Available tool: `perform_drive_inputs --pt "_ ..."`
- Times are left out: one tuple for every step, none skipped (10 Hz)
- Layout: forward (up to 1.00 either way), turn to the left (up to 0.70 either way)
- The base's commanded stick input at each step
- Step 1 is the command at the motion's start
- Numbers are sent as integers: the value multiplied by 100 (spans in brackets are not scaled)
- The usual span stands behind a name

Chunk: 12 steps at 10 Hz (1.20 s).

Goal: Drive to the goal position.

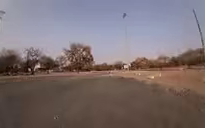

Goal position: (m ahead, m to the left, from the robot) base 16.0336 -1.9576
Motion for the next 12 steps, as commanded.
perform_drive_inputs --pt "70 0" --pt "70 0" --pt "70 0" --pt "70 0" --pt "70 0" --pt "70 0" --pt "70 0" --pt "70 0" --pt "70 0" --pt "70 0" --pt "70 0" --pt "70 0"
